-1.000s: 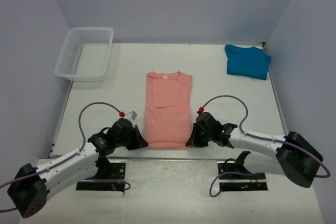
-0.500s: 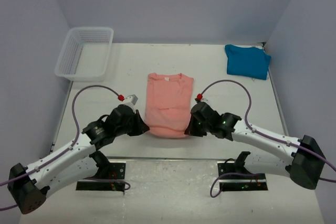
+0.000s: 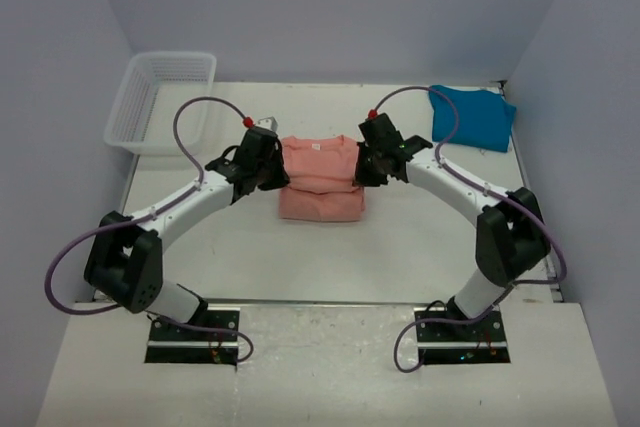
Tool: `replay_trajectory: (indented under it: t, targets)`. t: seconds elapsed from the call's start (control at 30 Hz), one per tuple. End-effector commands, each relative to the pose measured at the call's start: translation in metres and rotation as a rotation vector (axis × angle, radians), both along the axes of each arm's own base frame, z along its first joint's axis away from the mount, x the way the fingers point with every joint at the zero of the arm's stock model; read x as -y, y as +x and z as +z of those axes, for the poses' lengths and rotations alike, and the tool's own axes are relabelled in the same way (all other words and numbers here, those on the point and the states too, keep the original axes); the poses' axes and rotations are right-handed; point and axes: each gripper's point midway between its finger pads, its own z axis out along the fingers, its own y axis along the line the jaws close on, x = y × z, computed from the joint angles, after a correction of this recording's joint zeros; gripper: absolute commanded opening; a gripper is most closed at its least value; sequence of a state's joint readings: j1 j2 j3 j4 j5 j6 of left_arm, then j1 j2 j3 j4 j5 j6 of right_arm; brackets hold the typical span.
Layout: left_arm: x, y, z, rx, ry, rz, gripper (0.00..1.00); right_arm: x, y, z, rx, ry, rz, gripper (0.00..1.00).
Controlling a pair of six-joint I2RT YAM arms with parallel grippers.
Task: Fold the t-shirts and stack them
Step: Fold the long partially folded tshirt into a neat square
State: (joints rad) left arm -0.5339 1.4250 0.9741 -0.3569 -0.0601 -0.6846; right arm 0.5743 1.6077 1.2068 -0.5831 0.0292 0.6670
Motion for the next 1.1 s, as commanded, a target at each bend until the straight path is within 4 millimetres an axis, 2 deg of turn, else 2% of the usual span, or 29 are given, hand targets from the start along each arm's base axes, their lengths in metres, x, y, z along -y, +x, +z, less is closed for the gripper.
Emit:
replay_trajectory:
  t: [0.0, 0.03, 0.07, 0.1, 0.13, 0.17, 0.2, 0.23, 0.27, 0.3, 0.37, 0.4, 0.47, 0.5, 0.53, 0.57, 0.6, 0.63, 0.67, 0.7, 0.73, 0.77, 0.8, 0.83, 0.87, 0.93, 0.97, 1.03, 1.07]
  targets:
    - [-0.001, 0.062, 0.024, 0.12, 0.018, 0.013, 0.0, 0.0, 0.036, 0.011, 0.037, -0.026, 0.058, 0.0]
    - [0.0, 0.071, 0.022, 0.12, 0.031, 0.017, 0.0, -0.001, 0.043, 0.013, 0.045, -0.023, 0.066, 0.0]
    - [-0.001, 0.08, 0.009, 0.094, 0.052, 0.02, 0.0, -0.006, 0.047, 0.004, 0.014, -0.014, 0.086, 0.0]
    - [0.001, 0.092, 0.017, 0.114, 0.042, 0.026, 0.0, -0.01, 0.064, 0.019, 0.048, -0.001, 0.086, 0.0]
    - [0.006, 0.102, 0.021, 0.143, 0.018, 0.016, 0.0, -0.008, 0.068, 0.018, 0.032, -0.013, 0.096, 0.0]
    - [0.0, 0.112, 0.018, 0.138, 0.018, 0.028, 0.0, -0.01, 0.075, 0.018, 0.024, -0.007, 0.106, 0.0]
    - [0.003, 0.126, 0.015, 0.131, 0.014, 0.03, 0.0, -0.014, 0.094, 0.019, 0.019, 0.014, 0.107, 0.0]
    - [0.009, 0.135, 0.014, 0.132, -0.003, 0.005, 0.0, -0.013, 0.098, 0.016, -0.004, 0.005, 0.111, 0.0]
    - [0.006, 0.144, 0.01, 0.123, 0.008, 0.01, 0.0, -0.013, 0.105, 0.013, -0.011, 0.003, 0.112, 0.0]
    - [0.009, 0.16, 0.009, 0.122, 0.013, 0.013, 0.0, -0.012, 0.122, 0.011, -0.007, 0.004, 0.095, 0.0]
    - [0.014, 0.174, 0.007, 0.137, -0.01, -0.018, 0.0, -0.016, 0.132, 0.006, -0.032, 0.034, 0.108, 0.0]
    - [0.018, 0.185, 0.0, 0.128, -0.024, -0.024, 0.0, -0.018, 0.149, 0.001, -0.033, 0.041, 0.101, 0.0]
    - [0.021, 0.205, -0.007, 0.139, -0.049, -0.043, 0.0, -0.02, 0.154, -0.007, -0.081, 0.049, 0.121, 0.0]
    - [0.024, 0.208, -0.011, 0.135, -0.061, -0.053, 0.0, -0.023, 0.165, -0.01, -0.08, 0.046, 0.125, 0.07]
    - [0.02, 0.213, -0.015, 0.131, -0.055, -0.054, 0.03, -0.023, 0.17, -0.012, -0.072, 0.036, 0.126, 0.19]
    - [0.018, 0.215, -0.019, 0.124, -0.052, -0.046, 0.11, -0.023, 0.174, -0.012, -0.066, 0.028, 0.13, 0.27]
    - [0.018, 0.22, -0.015, 0.156, -0.061, -0.045, 0.19, -0.019, 0.182, -0.007, -0.037, 0.016, 0.136, 0.39]
    - [0.013, 0.222, -0.013, 0.179, -0.039, -0.042, 0.4, -0.019, 0.186, -0.002, -0.006, 0.011, 0.144, 0.47]
    - [0.007, 0.217, -0.011, 0.195, -0.023, -0.031, 0.56, -0.009, 0.193, 0.001, 0.024, -0.025, 0.122, 0.52]
    - [0.008, 0.223, 0.003, 0.27, -0.03, -0.036, 0.73, -0.003, 0.196, 0.002, 0.041, -0.049, 0.112, 0.61]
    - [0.003, 0.223, 0.011, 0.303, -0.005, -0.029, 0.88, 0.001, 0.204, 0.012, 0.09, -0.058, 0.121, 0.68]
    - [-0.005, 0.216, 0.025, 0.338, 0.014, -0.014, 0.94, 0.015, 0.213, 0.024, 0.126, -0.08, 0.084, 0.69]
    - [-0.006, 0.223, 0.05, 0.444, 0.007, -0.003, 1.0, 0.02, 0.216, 0.034, 0.158, -0.096, 0.096, 0.7]
    - [-0.015, 0.221, 0.061, 0.482, 0.044, 0.019, 1.0, 0.022, 0.22, 0.045, 0.194, -0.094, 0.104, 0.7]
    - [-0.023, 0.215, 0.082, 0.523, 0.057, 0.045, 1.0, 0.027, 0.219, 0.065, 0.231, -0.095, 0.094, 0.71]
    - [-0.032, 0.208, 0.099, 0.559, 0.086, 0.069, 1.0, 0.032, 0.212, 0.079, 0.244, -0.106, 0.092, 0.71]
    - [-0.035, 0.202, 0.111, 0.569, 0.077, 0.078, 1.0, 0.034, 0.206, 0.097, 0.27, -0.1, 0.091, 0.71]
    - [-0.027, 0.191, 0.113, 0.551, 0.059, 0.037, 1.0, 0.038, 0.196, 0.096, 0.256, -0.111, 0.085, 0.72]
    - [-0.024, 0.185, 0.114, 0.55, 0.054, 0.024, 1.0, 0.039, 0.187, 0.088, 0.227, -0.109, 0.093, 0.72]
